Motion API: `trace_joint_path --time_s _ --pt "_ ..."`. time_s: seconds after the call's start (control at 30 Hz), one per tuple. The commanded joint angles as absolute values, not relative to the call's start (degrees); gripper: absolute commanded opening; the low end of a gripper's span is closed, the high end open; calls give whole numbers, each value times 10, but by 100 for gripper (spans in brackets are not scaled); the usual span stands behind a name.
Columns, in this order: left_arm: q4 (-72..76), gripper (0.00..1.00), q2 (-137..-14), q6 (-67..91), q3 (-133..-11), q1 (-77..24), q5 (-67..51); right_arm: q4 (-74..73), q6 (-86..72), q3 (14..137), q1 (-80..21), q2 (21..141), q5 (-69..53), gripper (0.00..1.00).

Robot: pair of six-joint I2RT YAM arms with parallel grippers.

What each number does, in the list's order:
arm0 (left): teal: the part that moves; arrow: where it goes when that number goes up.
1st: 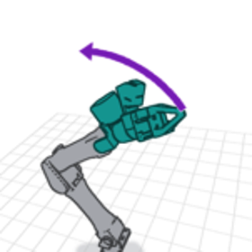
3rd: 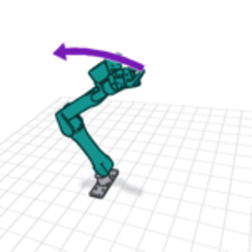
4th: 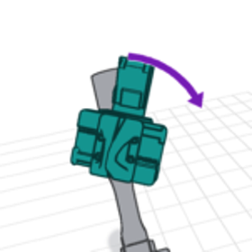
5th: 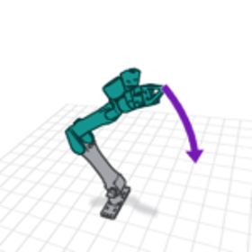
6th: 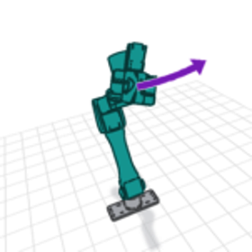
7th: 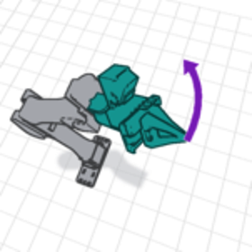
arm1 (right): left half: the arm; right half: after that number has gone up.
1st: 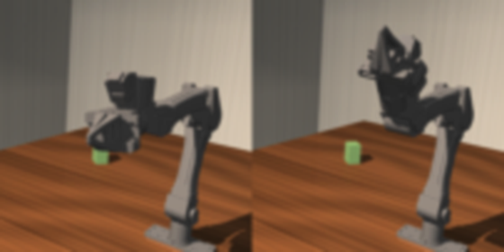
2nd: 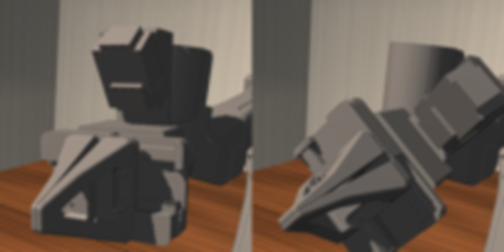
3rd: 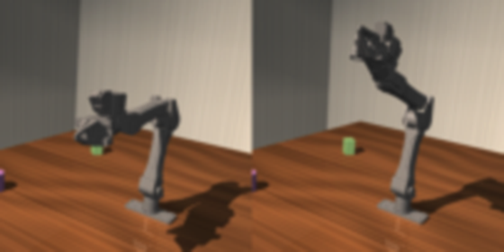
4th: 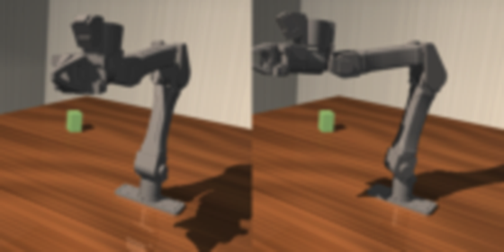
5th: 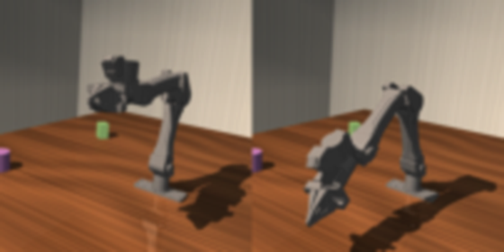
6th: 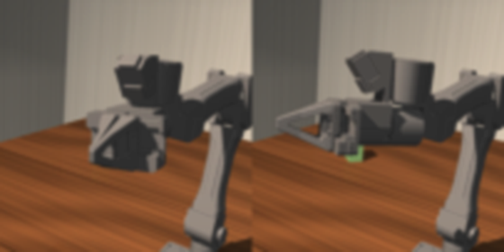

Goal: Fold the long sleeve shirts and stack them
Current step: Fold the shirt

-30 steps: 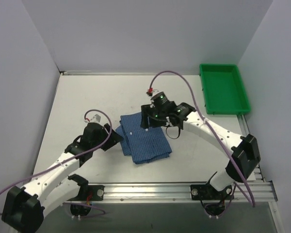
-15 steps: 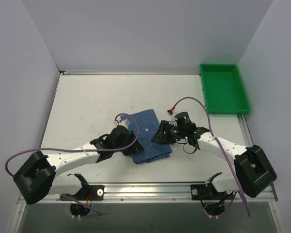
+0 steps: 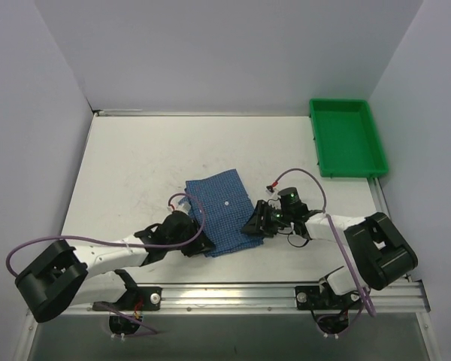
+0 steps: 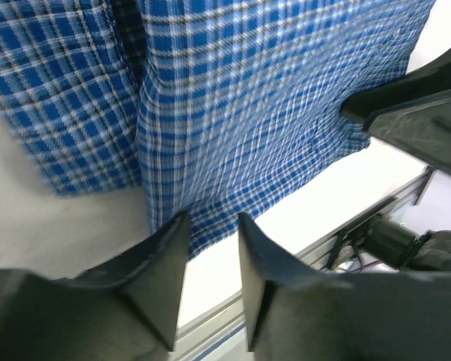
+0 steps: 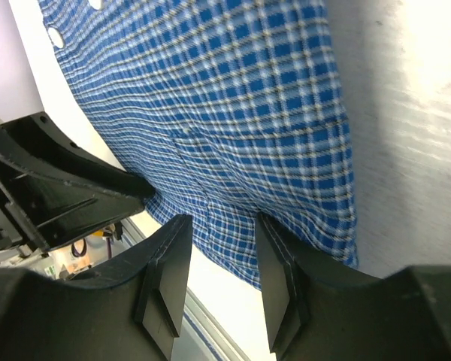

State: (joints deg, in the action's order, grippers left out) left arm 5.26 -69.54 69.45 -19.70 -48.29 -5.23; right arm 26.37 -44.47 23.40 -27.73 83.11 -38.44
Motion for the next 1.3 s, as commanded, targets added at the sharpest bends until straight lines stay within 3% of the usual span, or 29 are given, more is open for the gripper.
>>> trace_joint_path --time_s 0.0,0.23,0.47,0.63,0.87,1.03,1.27 --pt "-41 43 -644 654 -242 -476 -33 205 -415 283 -274 793 -396 40" --pt "-53 49 -635 585 -341 -329 -76 134 -408 442 -262 793 -374 42" --pt "80 48 -811 557 -463 -261 -113 259 -485 596 -262 937 -363 43" --pt "148 42 -910 563 -472 -235 -88 319 -519 659 -261 1071 -355 44" --pt "240 41 -1003 593 -409 -178 -110 402 -535 669 -243 1214 -347 44" --pt "262 41 -996 595 -375 -149 -132 403 -528 643 -216 1223 -353 44" --pt "221 43 -883 581 -386 -163 -138 366 -512 619 -210 1102 -384 45"
